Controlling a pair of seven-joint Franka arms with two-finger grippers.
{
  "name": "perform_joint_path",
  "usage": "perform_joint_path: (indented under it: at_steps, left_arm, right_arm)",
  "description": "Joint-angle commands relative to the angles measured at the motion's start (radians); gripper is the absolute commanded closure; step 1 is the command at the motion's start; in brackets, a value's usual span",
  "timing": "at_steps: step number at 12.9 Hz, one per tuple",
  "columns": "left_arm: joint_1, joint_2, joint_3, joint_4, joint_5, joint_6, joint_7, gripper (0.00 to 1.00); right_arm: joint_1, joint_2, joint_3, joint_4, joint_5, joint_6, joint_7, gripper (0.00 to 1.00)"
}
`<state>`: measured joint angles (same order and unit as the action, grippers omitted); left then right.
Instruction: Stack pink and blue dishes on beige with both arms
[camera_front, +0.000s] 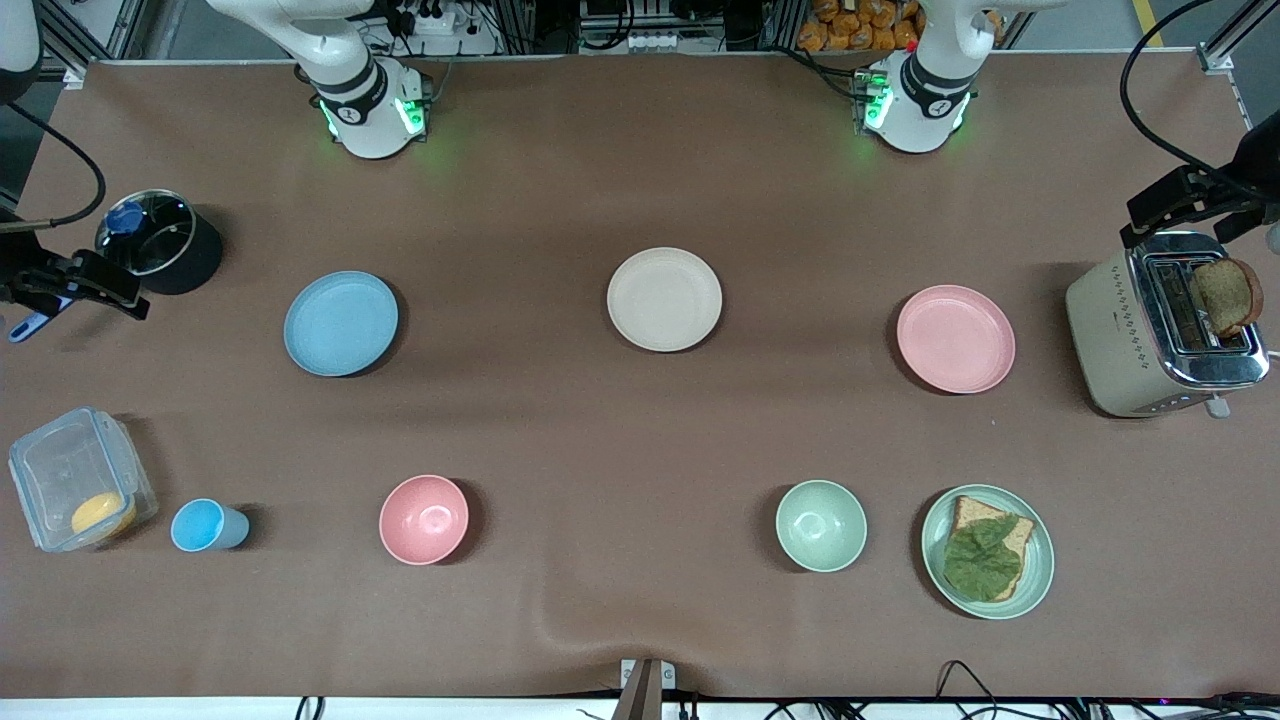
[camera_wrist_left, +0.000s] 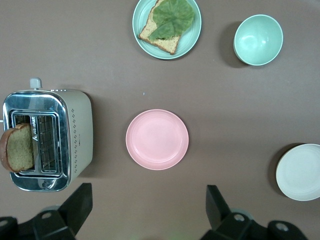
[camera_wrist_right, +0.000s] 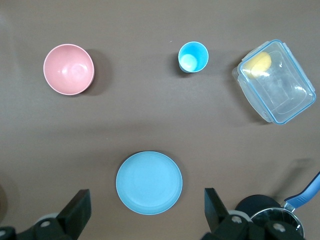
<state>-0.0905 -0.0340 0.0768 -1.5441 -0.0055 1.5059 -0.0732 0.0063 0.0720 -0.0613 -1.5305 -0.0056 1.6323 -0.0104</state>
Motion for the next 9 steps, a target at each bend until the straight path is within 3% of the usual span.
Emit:
perform_joint_path:
  at_steps: [1,6,9]
  left_arm:
    - [-0.002,0.012,0.006,-0.025,0.021,-0.003,0.012,0.0]
    - [0.001,0.02,0.006,-0.249,0.102,0.225,0.013,0.0]
    - [0.034,0.014,0.004,-0.463,0.102,0.483,0.015,0.0]
  right_arm:
    - [-0.009,-0.003,0.004,-0.003,-0.011,-0.005,-0.006,0.0]
    - [-0.02,0.031,0.0,-0.005,-0.004,-0.006,-0.003,0.0]
    - [-0.058,0.08,-0.002,-0.017,-0.002,-0.048,-0.008,0.0]
